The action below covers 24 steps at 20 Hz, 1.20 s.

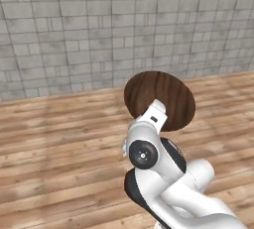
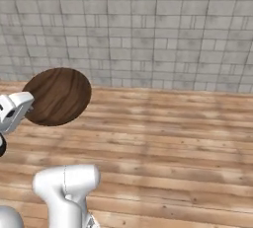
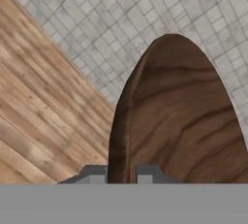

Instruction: Move the bowls from the cabinet to the plates on the dining table.

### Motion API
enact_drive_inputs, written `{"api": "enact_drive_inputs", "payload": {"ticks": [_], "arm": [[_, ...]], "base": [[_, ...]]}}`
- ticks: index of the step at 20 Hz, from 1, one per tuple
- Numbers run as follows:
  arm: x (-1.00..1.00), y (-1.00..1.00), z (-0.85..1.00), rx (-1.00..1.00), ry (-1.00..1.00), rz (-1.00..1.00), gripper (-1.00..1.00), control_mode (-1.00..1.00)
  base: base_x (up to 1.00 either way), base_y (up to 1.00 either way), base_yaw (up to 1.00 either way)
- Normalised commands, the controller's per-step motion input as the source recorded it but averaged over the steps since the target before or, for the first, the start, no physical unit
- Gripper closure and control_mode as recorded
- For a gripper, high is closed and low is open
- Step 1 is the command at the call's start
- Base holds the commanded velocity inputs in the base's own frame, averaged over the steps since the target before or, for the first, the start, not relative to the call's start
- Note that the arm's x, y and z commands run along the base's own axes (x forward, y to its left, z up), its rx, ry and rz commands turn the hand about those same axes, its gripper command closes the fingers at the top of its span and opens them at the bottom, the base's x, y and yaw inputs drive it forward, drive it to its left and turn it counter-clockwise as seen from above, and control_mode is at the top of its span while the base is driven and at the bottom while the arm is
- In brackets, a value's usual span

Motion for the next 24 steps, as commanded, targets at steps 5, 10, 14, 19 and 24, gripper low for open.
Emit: {"api": "enact_drive_inputs", "payload": {"ticks": [5, 10, 14, 19, 24], "arm": [[0.0, 0.0, 0.0, 0.0, 0.0, 0.0, 1.0, 1.0], [0.0, 0.0, 0.0, 0.0, 0.0, 0.0, 1.0, 1.0], [0.0, 0.0, 0.0, 0.0, 0.0, 0.0, 1.0, 1.0], [0.0, 0.0, 0.0, 0.0, 0.0, 0.0, 1.0, 1.0], [0.0, 0.0, 0.0, 0.0, 0.0, 0.0, 1.0, 1.0]], "base": [[1.0, -0.37, -0.31], [1.0, -0.39, -0.32], [1.0, -0.4, -0.32], [1.0, -0.36, -0.32], [1.0, -0.31, -0.33]]}}
